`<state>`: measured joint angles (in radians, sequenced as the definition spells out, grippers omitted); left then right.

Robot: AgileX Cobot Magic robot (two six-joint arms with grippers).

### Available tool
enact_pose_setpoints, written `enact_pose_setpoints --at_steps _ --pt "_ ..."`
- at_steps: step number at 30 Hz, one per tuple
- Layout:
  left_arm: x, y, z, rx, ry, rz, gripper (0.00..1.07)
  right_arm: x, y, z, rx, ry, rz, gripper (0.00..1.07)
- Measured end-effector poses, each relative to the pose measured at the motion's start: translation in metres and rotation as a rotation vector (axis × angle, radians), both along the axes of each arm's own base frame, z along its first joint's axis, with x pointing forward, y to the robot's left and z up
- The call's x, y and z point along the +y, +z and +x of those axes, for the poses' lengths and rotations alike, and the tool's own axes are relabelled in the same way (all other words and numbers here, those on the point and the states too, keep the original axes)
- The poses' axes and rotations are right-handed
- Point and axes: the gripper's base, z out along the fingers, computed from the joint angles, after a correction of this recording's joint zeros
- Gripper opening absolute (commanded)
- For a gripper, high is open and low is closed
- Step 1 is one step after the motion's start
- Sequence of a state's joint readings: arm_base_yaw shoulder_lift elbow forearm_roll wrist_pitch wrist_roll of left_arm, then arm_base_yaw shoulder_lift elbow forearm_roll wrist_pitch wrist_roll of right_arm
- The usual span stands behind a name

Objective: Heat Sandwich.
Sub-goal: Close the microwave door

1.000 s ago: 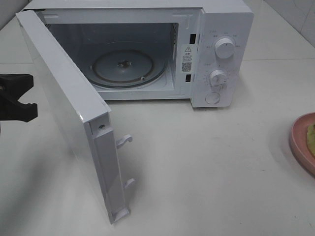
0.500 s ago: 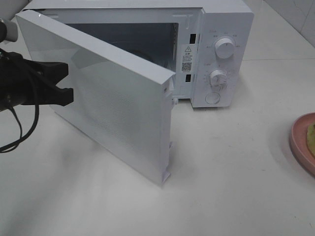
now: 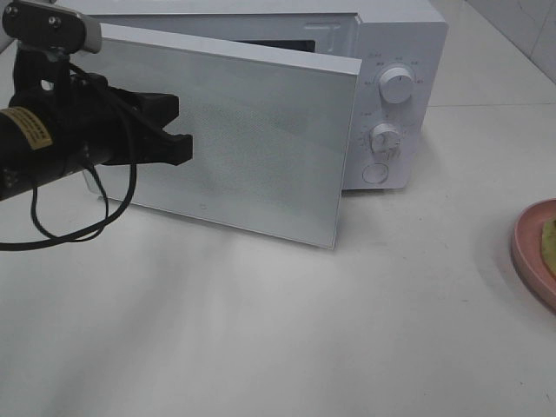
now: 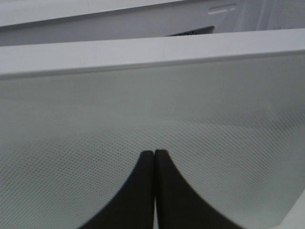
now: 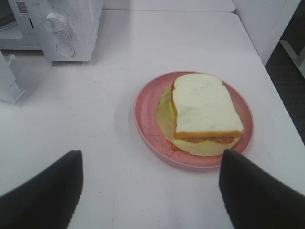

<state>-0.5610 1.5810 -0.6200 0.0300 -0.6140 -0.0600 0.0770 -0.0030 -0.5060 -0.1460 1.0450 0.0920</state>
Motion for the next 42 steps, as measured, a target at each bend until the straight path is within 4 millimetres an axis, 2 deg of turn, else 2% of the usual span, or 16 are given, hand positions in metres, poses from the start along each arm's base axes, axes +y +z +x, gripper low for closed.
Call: enact_pose_setpoints --at_steps 13,17,22,26,42 --pt "-0.044 -0.004 0.012 0.001 -0.036 -0.019 0.00 0.000 0.000 0.000 0.000 0.000 0.000 0.76" --pt "-0.069 -0.008 0.018 0.001 -0.063 -0.026 0.00 0.000 0.000 0.000 0.000 0.000 0.000 0.76" --pt "-0.079 -0.010 0.023 0.007 -0.070 -0.030 0.00 0.000 0.000 0.000 0.000 0.000 0.000 0.76" --pt "-0.094 -0.009 0.035 0.020 -0.078 -0.026 0.00 0.000 0.000 0.000 0.000 0.000 0.000 0.76" --pt "-0.117 -0.006 0.060 0.016 -0.082 -0.039 0.00 0.000 0.000 0.000 0.000 0.000 0.000 0.76"
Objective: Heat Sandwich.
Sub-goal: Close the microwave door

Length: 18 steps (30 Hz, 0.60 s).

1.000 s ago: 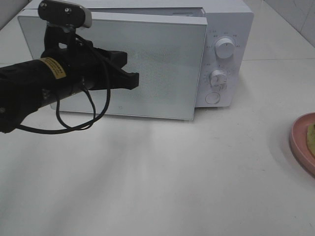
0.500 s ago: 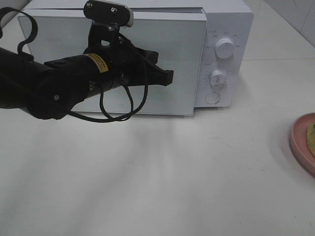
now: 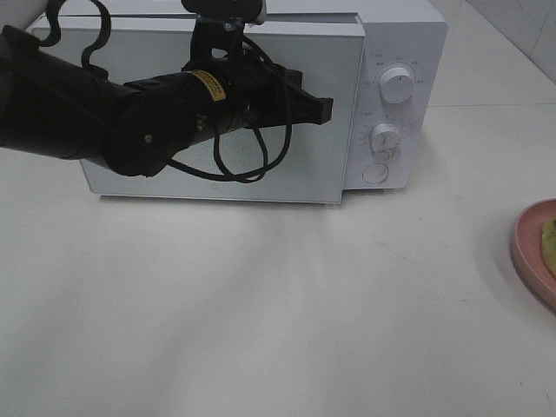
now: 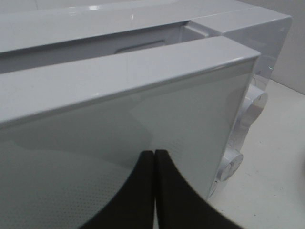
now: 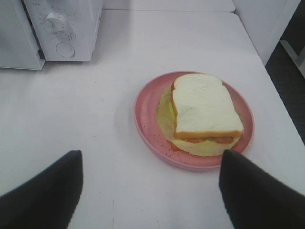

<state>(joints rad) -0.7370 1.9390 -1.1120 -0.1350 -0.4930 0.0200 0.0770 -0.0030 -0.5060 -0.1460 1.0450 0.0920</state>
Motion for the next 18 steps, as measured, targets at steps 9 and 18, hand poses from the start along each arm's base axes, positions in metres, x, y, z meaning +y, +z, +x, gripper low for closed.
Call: enact_pose_setpoints --at_steps 9,18 --pt "-0.019 -0.003 0.011 0.019 -0.027 0.023 0.00 0.000 0.000 0.000 0.000 0.000 0.000 0.76" --pt "-0.028 -0.009 0.015 0.021 -0.047 0.043 0.00 0.000 0.000 0.000 0.000 0.000 0.000 0.76"
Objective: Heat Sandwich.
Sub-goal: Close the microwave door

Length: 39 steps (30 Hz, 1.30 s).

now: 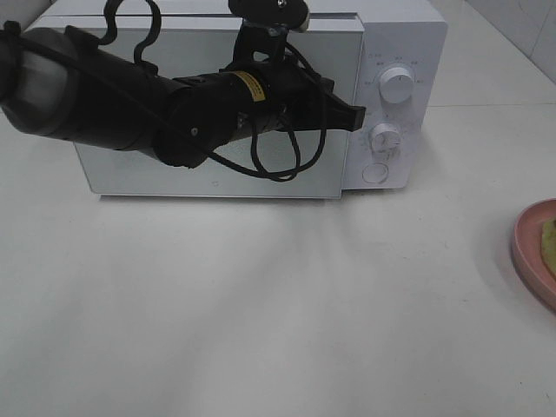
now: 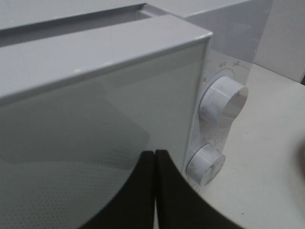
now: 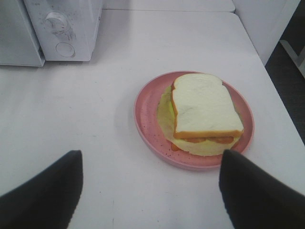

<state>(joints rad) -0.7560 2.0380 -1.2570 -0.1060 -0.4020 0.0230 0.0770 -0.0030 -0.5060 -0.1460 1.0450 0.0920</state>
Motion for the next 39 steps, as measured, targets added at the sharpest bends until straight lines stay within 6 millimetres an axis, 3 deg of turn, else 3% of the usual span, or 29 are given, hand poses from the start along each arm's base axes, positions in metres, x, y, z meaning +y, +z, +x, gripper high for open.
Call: enact_pose_setpoints --at_steps 17,30,39 --pt "0.003 -0.005 0.019 0.000 0.023 0.015 0.00 0.000 0.000 0.000 0.000 0.000 0.000 0.76" --pt "0.002 -0.005 0.019 0.011 0.015 0.028 0.00 0.000 0.000 0.000 0.000 0.000 0.000 0.76" --pt "0.006 0.011 0.011 0.007 0.024 -0.002 0.00 0.000 0.000 0.000 0.000 0.000 0.000 0.76"
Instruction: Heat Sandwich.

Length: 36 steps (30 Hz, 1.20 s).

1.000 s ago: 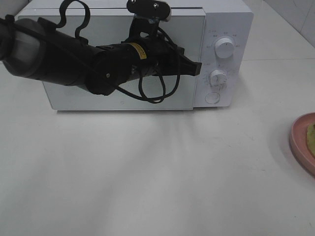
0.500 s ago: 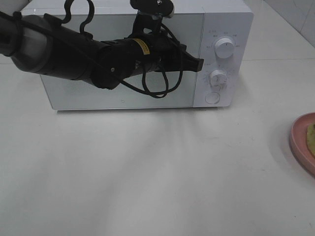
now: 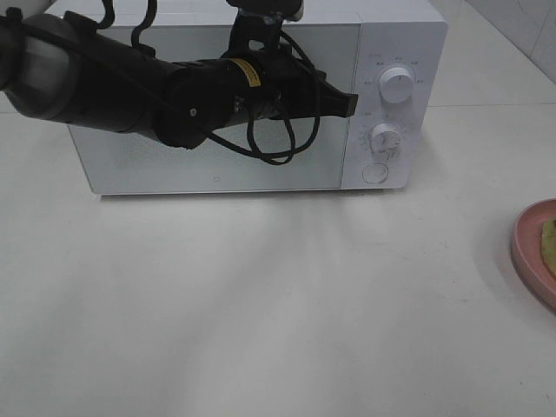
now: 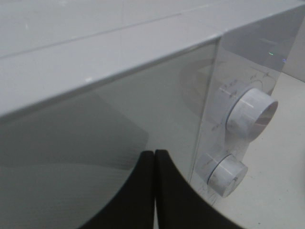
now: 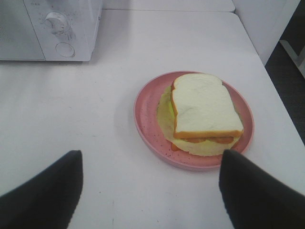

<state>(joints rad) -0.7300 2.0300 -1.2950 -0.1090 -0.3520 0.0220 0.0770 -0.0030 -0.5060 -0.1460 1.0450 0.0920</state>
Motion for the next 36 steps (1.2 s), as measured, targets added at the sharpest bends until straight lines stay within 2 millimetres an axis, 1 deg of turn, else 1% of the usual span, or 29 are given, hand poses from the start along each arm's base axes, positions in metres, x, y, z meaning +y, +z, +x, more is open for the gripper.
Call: enact_pose_setpoints --at_steps 3,4,5,8,9,10,13,14,15,17,18,19,20,21,23,25,27,30,32,35,36 --pt "0.005 0.003 -0.009 0.005 0.003 -0.007 0.00 0.000 0.000 0.000 0.000 0.000 0.000 0.76" --pt "0.006 0.002 -0.018 0.011 -0.007 -0.005 0.00 0.000 0.000 0.000 0.000 0.000 0.000 0.76" --pt "0.006 0.002 -0.018 0.011 -0.007 -0.005 0.00 0.000 0.000 0.000 0.000 0.000 0.000 0.76" --pt "0.008 0.003 -0.035 0.014 -0.029 0.000 0.00 0.000 0.000 0.000 0.000 0.000 0.000 0.76" --pt "0.010 0.001 -0.046 0.025 -0.043 0.011 0.00 0.000 0.000 0.000 0.000 0.000 0.000 0.76" --pt "0.010 0.001 -0.046 0.025 -0.043 0.011 0.00 0.000 0.000 0.000 0.000 0.000 0.000 0.76" --pt "0.016 0.001 -0.059 0.054 -0.058 0.036 0.00 0.000 0.000 0.000 0.000 0.000 0.000 0.76" --pt "0.022 0.003 -0.067 0.089 -0.064 0.062 0.11 0.000 0.000 0.000 0.000 0.000 0.000 0.76" --pt "0.022 0.003 -0.067 0.089 -0.064 0.062 0.11 0.000 0.000 0.000 0.000 0.000 0.000 0.76" --pt "0.027 0.004 -0.074 0.139 -0.073 0.102 0.36 0.000 0.000 0.000 0.000 0.000 0.000 0.76" --pt "0.033 0.007 -0.081 0.189 -0.081 0.142 0.55 0.000 0.000 0.000 0.000 0.000 0.000 0.76" --pt "0.035 0.009 -0.084 0.213 -0.085 0.160 0.96 0.000 0.000 0.000 0.000 0.000 0.000 0.76" --pt "0.035 0.009 -0.084 0.213 -0.085 0.160 0.96 0.000 0.000 0.000 0.000 0.000 0.000 0.76" --pt "0.037 0.012 -0.086 0.229 -0.088 0.173 1.01 0.000 0.000 0.000 0.000 0.000 0.000 0.76" --pt "0.044 0.019 -0.095 0.297 -0.102 0.229 0.98 0.000 0.000 0.000 0.000 0.000 0.000 0.76" --pt "0.047 0.021 -0.098 0.311 -0.109 0.251 0.98 0.000 0.000 0.000 0.000 0.000 0.000 0.76" --pt "0.055 0.028 -0.106 0.340 -0.135 0.331 0.98 0.000 0.000 0.000 0.000 0.000 0.000 0.76" --pt "0.061 0.033 -0.111 0.346 -0.151 0.390 0.98 0.000 0.000 0.000 0.000 0.000 0.000 0.76" --pt "0.072 0.042 -0.120 0.383 -0.157 0.462 0.98 0.000 0.000 0.000 0.000 0.000 0.000 0.76" --pt "0.080 0.046 -0.123 0.421 -0.141 0.480 0.98 0.000 0.000 0.000 0.000 0.000 0.000 0.76" --pt "0.090 0.051 -0.123 0.455 -0.113 0.486 0.98 0.000 0.000 0.000 0.000 0.000 0.000 0.76"
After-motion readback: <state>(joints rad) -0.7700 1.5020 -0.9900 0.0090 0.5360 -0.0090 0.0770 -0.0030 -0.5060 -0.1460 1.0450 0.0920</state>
